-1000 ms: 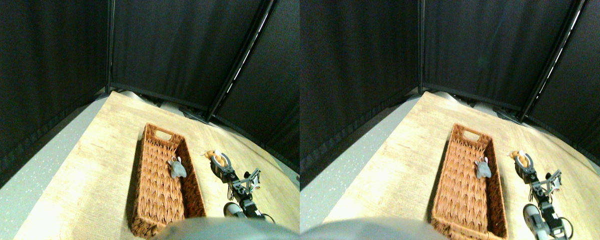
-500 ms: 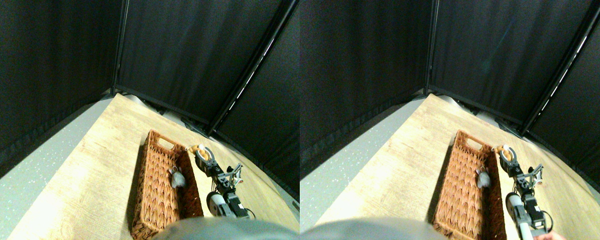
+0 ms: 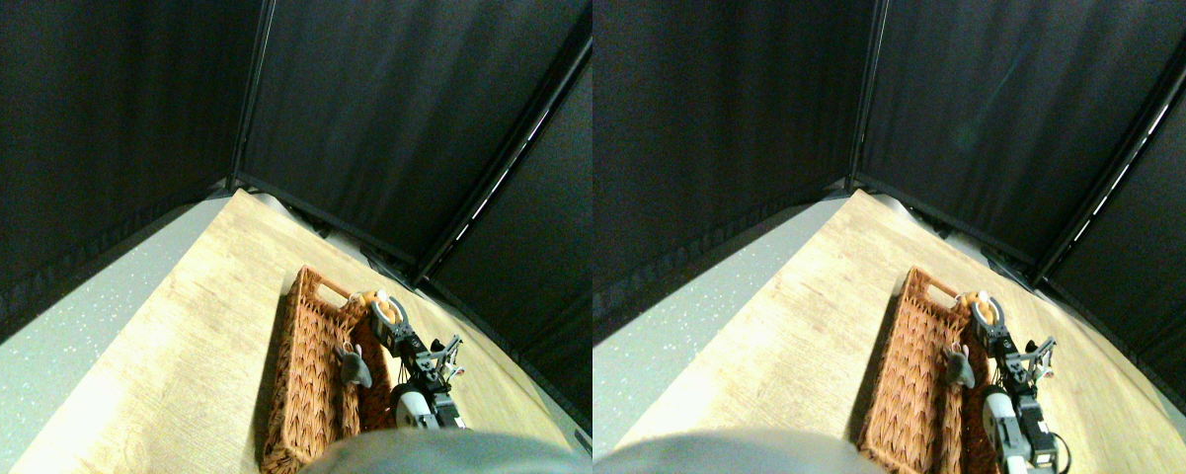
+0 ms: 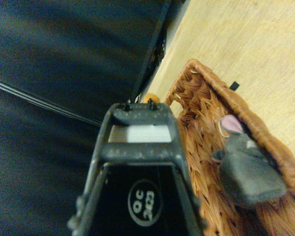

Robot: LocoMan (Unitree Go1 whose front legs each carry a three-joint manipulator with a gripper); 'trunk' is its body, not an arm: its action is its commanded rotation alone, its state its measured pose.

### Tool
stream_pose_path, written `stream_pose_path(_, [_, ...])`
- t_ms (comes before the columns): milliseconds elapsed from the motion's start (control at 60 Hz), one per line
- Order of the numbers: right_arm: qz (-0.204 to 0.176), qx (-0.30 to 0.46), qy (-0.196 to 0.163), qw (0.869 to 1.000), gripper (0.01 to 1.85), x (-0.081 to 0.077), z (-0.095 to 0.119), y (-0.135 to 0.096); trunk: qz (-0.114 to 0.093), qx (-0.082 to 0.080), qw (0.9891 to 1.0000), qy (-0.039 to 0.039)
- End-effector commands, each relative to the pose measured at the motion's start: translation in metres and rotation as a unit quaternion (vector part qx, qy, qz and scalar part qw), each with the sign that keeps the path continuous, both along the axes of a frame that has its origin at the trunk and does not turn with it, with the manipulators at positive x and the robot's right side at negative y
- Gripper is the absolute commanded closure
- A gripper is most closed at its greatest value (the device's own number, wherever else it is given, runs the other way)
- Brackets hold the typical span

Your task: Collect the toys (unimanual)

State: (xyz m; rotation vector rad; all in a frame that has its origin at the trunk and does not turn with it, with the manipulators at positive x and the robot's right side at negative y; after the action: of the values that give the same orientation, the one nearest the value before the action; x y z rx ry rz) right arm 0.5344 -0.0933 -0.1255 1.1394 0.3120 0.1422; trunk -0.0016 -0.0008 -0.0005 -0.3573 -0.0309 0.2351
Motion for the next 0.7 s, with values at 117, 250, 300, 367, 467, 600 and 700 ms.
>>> stream_pose_path(117, [0.011,-0.004,0.017,1.000,0.96,0.000,0.003,-0.009,0.003,0.001,1.0000,0.0065])
stream_pose_path(250, [-0.014,-0.001,0.012,1.000,0.84,0.002,0.002,-0.017,-0.001,0.009,0.9999,0.0081])
stream_pose_path(300, [-0.017,0.000,0.010,1.000,0.90,0.003,0.003,-0.019,-0.003,0.012,0.9999,0.0083])
stream_pose_path(367, [-0.031,0.004,0.000,0.999,0.98,0.005,0.004,-0.029,-0.005,0.016,0.9998,0.0092])
stream_pose_path(467, [-0.043,-0.006,-0.019,0.999,1.09,0.010,0.007,-0.048,-0.010,0.024,0.9996,0.0105])
stream_pose_path(600, [-0.106,-0.021,-0.036,0.993,1.15,0.008,0.011,-0.075,-0.021,0.039,0.9989,0.0147])
stream_pose_path(700, [-0.154,-0.033,-0.045,0.986,1.16,0.004,0.014,-0.098,-0.034,0.050,0.9980,0.0178])
